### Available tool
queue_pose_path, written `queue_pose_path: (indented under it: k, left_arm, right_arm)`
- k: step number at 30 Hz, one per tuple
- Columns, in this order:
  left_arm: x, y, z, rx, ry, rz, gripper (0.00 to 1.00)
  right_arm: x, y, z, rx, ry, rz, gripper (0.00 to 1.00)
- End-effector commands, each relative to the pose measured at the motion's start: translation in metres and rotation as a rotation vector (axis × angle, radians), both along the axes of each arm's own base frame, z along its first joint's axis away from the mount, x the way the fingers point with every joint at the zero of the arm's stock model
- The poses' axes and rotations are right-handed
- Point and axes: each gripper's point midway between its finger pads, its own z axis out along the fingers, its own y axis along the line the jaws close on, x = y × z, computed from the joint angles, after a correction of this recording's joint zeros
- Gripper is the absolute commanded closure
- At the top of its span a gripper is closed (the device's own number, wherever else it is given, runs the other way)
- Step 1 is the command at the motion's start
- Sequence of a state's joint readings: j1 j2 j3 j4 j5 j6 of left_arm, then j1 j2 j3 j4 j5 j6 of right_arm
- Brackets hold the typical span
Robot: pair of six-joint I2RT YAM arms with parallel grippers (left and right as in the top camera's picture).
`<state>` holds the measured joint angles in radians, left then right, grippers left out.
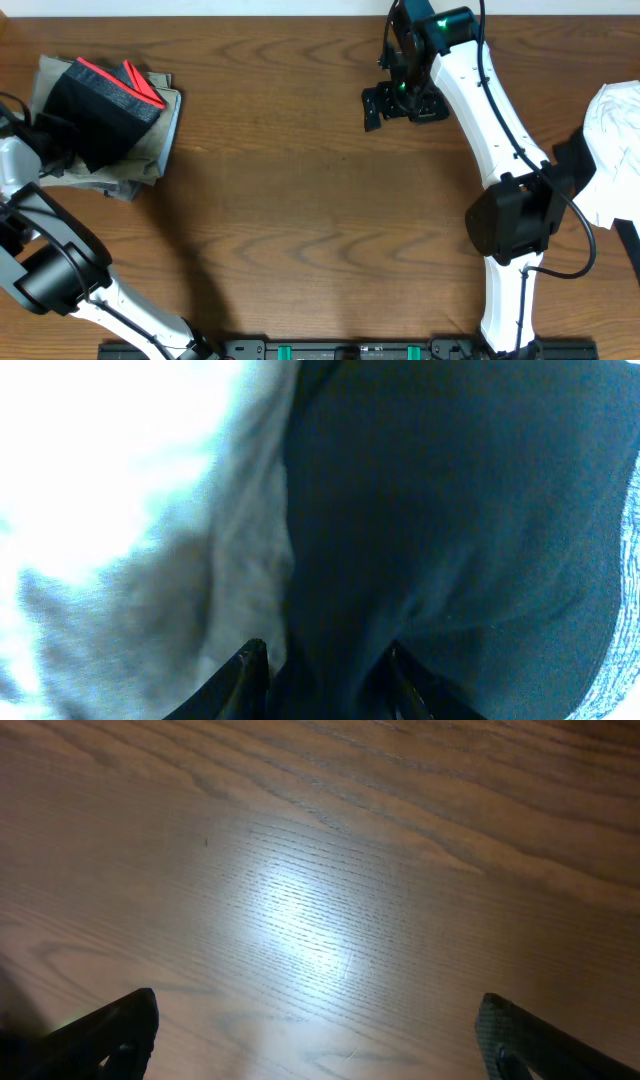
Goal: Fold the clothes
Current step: 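Lower the leggings onto the khaki trousers with the left gripper, then press and adjust the leggings on the trousers with the left gripper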
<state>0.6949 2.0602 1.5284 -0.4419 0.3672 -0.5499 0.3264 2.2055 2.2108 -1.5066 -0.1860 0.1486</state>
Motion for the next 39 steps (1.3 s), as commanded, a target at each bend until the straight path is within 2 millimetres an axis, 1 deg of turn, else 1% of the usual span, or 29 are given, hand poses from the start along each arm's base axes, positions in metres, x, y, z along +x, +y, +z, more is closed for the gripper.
queue_pose_path:
  k: [1,6,10,14,16,18,22,24,25,26,27,28,29,30,33,36,39]
  left_arm:
    - [-0.001,0.011,0.012,0.009,-0.017,0.035,0.63]
    - [0.000,0.010,0.026,0.025,-0.037,0.032,0.63]
    - [-0.003,0.007,0.048,0.055,-0.054,0.019,0.63]
    - [-0.022,0.013,0.070,0.126,-0.010,0.070,0.63]
    - [-0.030,0.015,0.078,0.152,0.013,0.092,0.63]
    - [-0.037,0.015,0.082,0.163,0.034,0.104,0.63]
    - [-0.044,0.011,0.077,0.146,0.066,0.106,0.62]
    - [-0.042,0.008,0.076,0.133,0.061,0.096,0.62]
    - [-0.040,0.005,0.077,0.131,0.056,0.082,0.64]
    - [-0.037,0.002,0.078,0.132,0.045,0.054,0.67]
    - [-0.033,-0.002,0.079,0.133,0.035,0.028,0.75]
    - [-0.031,-0.006,0.079,0.137,0.034,0.007,0.81]
    - [-0.029,-0.009,0.078,0.145,0.037,-0.015,0.92]
    - [-0.026,-0.012,0.076,0.151,0.043,-0.034,0.94]
    - [-0.020,-0.024,0.066,0.137,0.062,-0.067,0.94]
    - [-0.020,-0.040,0.048,0.097,0.114,-0.098,0.94]
    - [-0.021,-0.048,0.028,0.060,0.159,-0.103,0.94]
  right_arm:
    - [0.003,-0.003,0.014,0.009,-0.038,-0.001,0.01]
    - [0.003,-0.003,0.014,0.010,-0.040,-0.001,0.01]
    - [0.003,-0.003,0.014,0.010,-0.039,-0.001,0.01]
    - [0.003,-0.002,0.014,0.010,-0.039,0.002,0.01]
    - [0.003,-0.002,0.014,0.010,-0.040,0.002,0.01]
    - [0.003,-0.002,0.014,0.010,-0.040,0.002,0.01]
    - [0.003,-0.002,0.014,0.010,-0.039,0.003,0.01]
    - [0.003,-0.002,0.014,0.010,-0.039,0.003,0.01]
    - [0.003,-0.002,0.014,0.010,-0.039,0.003,0.01]
    - [0.003,-0.002,0.014,0.010,-0.039,0.003,0.01]
    - [0.003,-0.002,0.014,0.011,-0.040,0.003,0.01]
    - [0.003,-0.002,0.014,0.011,-0.040,0.003,0.01]
    - [0.003,-0.001,0.014,0.011,-0.041,0.003,0.01]
    - [0.003,-0.001,0.014,0.011,-0.041,0.003,0.01]
    - [0.003,-0.001,0.014,0.011,-0.040,0.003,0.01]
    - [0.003,-0.002,0.014,0.011,-0.040,0.003,0.01]
    - [0.002,-0.002,0.014,0.010,-0.038,0.003,0.01]
